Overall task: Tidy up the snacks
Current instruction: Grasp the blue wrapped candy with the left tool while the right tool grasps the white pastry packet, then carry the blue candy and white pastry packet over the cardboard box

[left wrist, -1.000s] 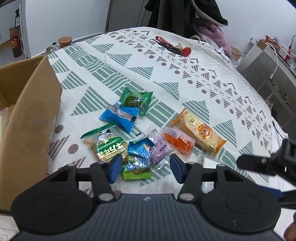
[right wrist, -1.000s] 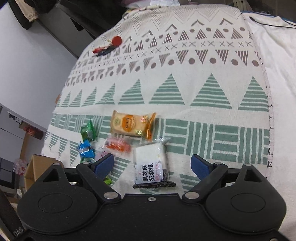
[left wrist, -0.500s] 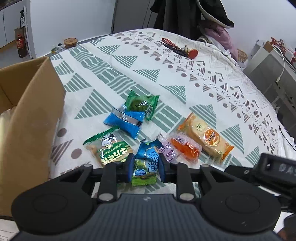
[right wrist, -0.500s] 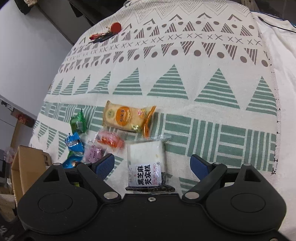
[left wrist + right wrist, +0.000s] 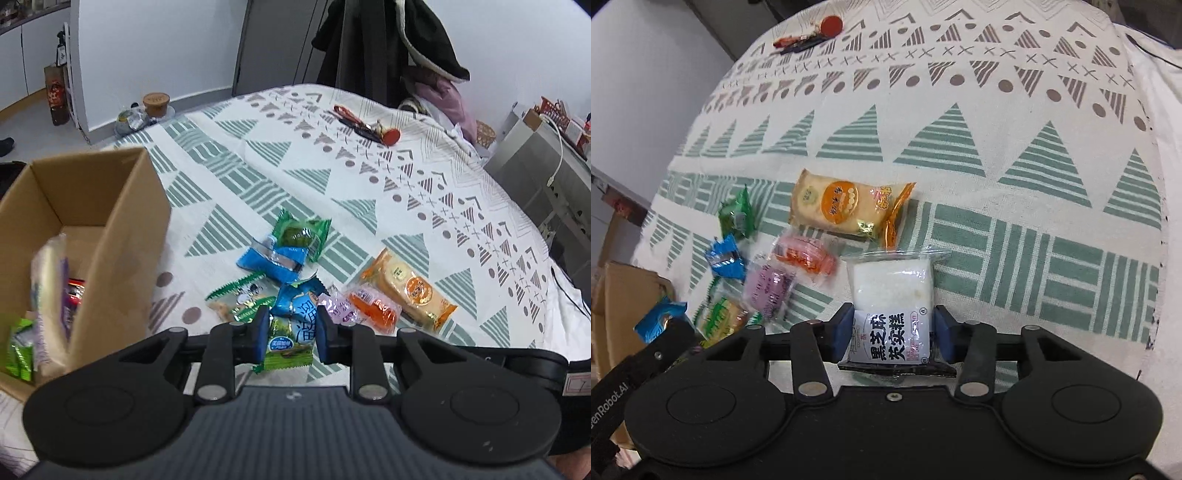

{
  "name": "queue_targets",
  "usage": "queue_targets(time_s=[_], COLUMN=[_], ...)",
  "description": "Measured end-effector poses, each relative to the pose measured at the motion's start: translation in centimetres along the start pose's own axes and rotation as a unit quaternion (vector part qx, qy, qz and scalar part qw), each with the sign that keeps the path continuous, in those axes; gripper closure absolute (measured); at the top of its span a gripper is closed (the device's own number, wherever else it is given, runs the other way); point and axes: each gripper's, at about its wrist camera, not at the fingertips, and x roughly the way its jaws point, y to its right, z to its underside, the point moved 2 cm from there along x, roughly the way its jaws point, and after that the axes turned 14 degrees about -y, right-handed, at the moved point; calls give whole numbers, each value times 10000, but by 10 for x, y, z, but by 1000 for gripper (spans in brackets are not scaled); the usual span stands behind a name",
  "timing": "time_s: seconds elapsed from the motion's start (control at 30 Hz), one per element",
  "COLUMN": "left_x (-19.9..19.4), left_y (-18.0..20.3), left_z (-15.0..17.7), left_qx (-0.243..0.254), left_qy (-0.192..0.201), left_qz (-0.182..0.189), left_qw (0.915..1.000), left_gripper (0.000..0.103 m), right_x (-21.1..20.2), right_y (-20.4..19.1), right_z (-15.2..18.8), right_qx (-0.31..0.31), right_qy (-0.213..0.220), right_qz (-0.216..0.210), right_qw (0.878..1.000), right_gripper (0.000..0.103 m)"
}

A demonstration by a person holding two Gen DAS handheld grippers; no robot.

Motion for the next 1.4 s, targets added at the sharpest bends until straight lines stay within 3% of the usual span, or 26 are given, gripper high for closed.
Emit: queue_targets(time_s=[0.57,0.83,1.4], left_x=[-59,-77,-124], left_y=[-18,-28,-119], left_z=[16,17,15], left_qx=[-46,-161,-1051], left_qy=[323,506,846], left_qz=[-308,-372,-821], left_qw=[9990,9979,9875], left_gripper=[79,79,79], right_x=[-41,-53,-84], right_y=[-15,-27,-110], right_z=[21,31,57], right_qx=[-296,-589,-1579], right_qy=[491,699,995], right_qz=[-809,-984,-1679], right_qw=[9951,9909,9680], right_gripper=[60,60,61])
